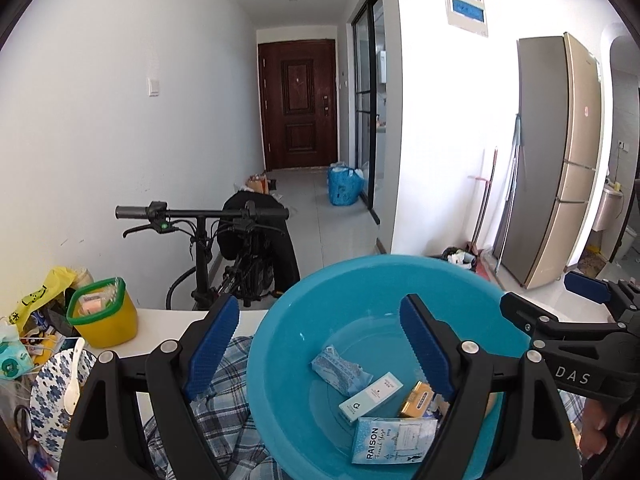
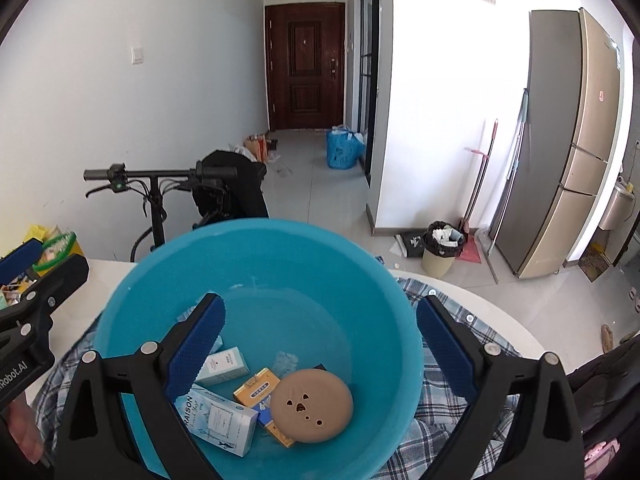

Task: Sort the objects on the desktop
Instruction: 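Raise both open tools up out of the teal basin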

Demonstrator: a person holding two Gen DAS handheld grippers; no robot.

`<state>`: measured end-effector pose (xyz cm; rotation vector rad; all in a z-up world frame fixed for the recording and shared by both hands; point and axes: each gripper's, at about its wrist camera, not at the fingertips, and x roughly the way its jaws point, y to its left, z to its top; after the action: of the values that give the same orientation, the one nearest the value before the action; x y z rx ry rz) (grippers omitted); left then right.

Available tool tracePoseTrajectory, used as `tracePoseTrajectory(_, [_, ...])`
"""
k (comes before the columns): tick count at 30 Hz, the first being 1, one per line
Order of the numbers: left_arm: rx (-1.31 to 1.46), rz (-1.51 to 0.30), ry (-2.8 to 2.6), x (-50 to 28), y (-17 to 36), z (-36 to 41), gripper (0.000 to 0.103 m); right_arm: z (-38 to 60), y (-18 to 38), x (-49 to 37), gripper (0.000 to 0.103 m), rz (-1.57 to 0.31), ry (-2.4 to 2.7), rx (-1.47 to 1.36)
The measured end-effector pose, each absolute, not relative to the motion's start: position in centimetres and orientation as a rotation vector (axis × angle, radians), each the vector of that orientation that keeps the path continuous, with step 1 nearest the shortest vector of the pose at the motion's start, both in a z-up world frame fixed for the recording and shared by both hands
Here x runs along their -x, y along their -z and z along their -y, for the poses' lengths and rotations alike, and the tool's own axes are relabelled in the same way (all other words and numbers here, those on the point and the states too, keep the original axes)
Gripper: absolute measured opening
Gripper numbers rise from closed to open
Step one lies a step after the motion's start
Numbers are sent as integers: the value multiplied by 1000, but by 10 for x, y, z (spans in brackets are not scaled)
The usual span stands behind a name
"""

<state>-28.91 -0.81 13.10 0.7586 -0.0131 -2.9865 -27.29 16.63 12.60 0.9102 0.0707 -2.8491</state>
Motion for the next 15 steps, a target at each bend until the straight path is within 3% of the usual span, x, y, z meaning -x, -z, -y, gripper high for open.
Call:
tracePoseTrajectory(2, [-726,6,2999,281,-139,7,85,-168,-134,266,103,-60,2859,-863])
tracePoseTrajectory(13, [-539,33,3042,234,-176,0,89,-169,-170,228,103,-56,2905,-664])
tracePoseTrajectory(15, [-515,45,3063,228,-180,-1,103,-171,-178,220,103,-53,2906,-623])
